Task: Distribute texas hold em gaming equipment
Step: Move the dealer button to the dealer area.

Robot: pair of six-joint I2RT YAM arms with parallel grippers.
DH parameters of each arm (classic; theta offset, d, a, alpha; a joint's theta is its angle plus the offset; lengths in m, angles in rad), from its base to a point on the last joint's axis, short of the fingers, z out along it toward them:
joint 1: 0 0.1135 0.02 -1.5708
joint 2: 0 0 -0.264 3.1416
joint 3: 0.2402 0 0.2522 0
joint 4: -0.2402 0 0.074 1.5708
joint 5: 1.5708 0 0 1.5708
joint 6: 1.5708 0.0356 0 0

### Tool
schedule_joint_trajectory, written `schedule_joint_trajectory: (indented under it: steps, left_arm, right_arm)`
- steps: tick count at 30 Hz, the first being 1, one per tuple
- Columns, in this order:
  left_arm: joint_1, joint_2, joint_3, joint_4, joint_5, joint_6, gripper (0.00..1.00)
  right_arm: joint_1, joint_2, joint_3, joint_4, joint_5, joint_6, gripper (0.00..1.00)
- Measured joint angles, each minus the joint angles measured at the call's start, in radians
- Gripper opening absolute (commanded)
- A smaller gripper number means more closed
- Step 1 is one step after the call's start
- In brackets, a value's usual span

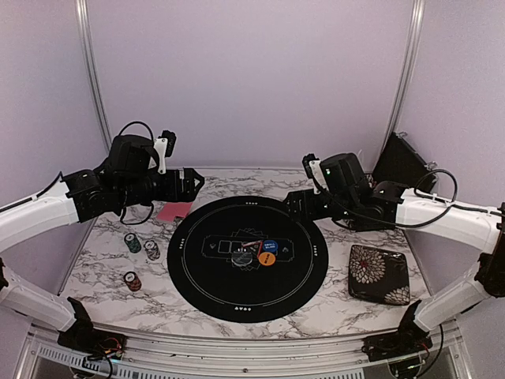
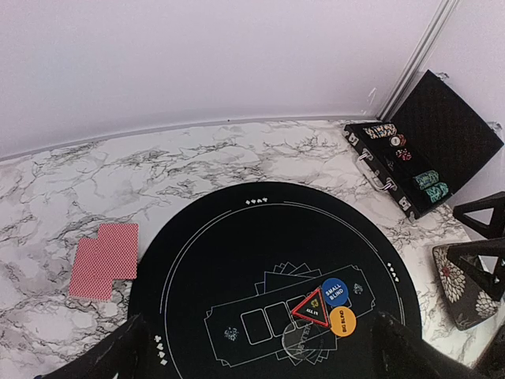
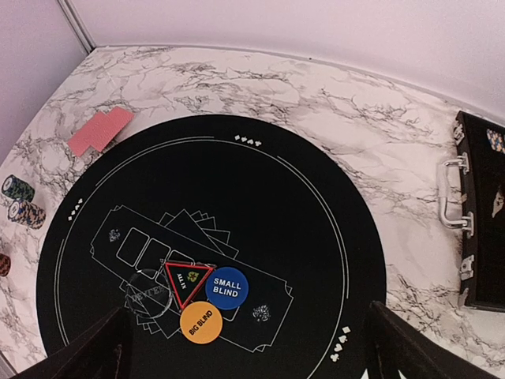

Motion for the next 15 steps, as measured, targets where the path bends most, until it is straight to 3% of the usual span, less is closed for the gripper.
schedule_joint_trajectory:
  steps: [10,15]
  left_arm:
    - [0.000,0.000,0.000,0.000,0.004,0.000,0.99]
    - [0.000,0.000,0.000,0.000,0.007,0.000,0.99]
  right_arm:
    - [0.000,0.001,0.000,-0.034,-0.008,-0.004,0.98]
    - [0.038,0.051,0.032,-0.064,-0.034,-0.002,0.89]
